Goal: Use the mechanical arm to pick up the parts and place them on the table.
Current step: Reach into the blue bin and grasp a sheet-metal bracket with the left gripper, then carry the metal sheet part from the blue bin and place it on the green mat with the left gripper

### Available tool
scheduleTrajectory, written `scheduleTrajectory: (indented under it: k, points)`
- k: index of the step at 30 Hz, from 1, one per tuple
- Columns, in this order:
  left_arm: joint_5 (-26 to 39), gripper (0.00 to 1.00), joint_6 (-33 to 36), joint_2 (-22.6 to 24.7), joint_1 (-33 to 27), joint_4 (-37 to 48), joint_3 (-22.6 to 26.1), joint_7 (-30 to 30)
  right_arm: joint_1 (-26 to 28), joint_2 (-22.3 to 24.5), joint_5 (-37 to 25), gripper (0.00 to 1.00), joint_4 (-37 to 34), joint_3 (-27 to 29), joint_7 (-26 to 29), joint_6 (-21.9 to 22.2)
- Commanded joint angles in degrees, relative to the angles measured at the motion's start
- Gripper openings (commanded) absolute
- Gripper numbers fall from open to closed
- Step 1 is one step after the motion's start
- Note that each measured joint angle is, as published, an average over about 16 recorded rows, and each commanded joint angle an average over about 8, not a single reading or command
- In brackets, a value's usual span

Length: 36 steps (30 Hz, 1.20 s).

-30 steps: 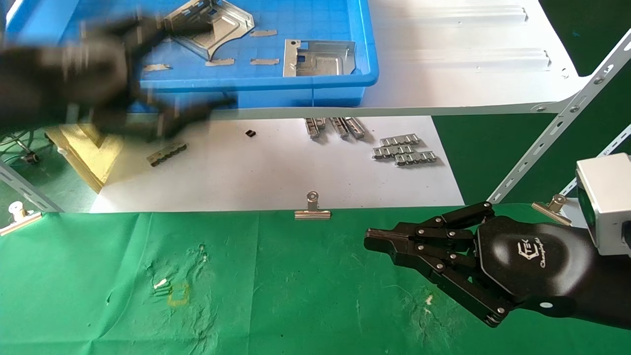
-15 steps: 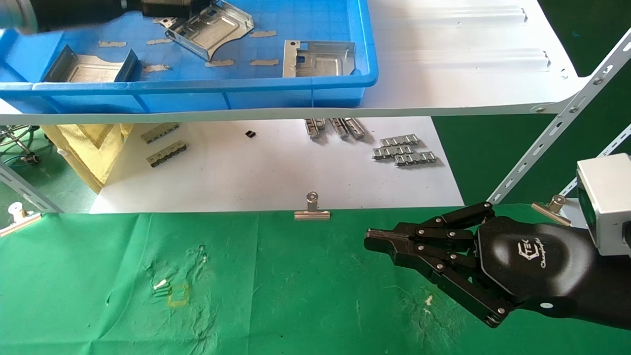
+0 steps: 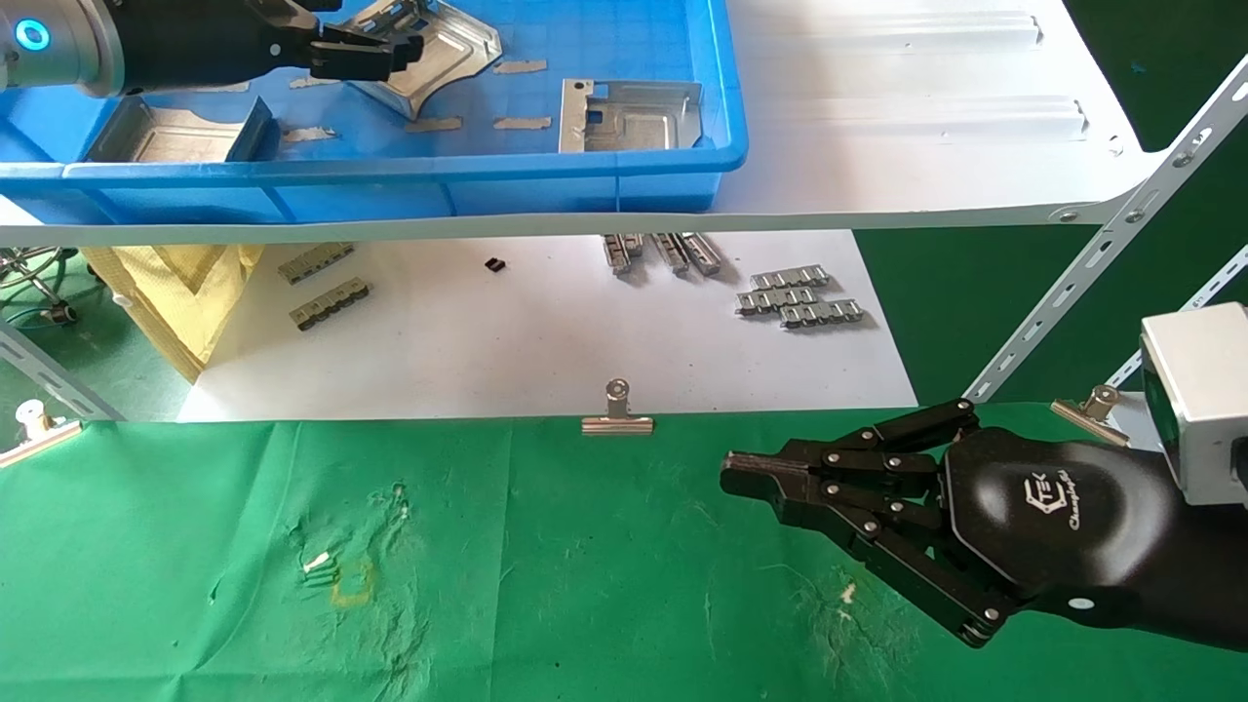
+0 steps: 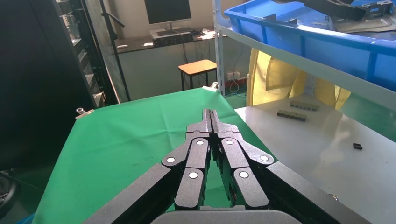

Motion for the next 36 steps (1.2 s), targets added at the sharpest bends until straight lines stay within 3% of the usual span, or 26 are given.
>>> scheduleTrajectory:
  k: [1,27,36]
  points:
    - [0.1,0.00,-1.1,0.3,0.0,0.6,0.0,0.6,0.0,0.0,0.0,0.00,0.0,0.0,0.0,0.0]
    - [-2.3,0.00,-3.3,0.6,0.9,2.6,-1.6,1.9,0.0,0.0,0.0,0.00,0.0,0.0,0.0,0.0]
    - [-4.0,0.00,2.7,-0.4,-0.8,0.7,-2.7,3.7,0.0,0.0,0.0,0.00,0.0,0.0,0.0,0.0]
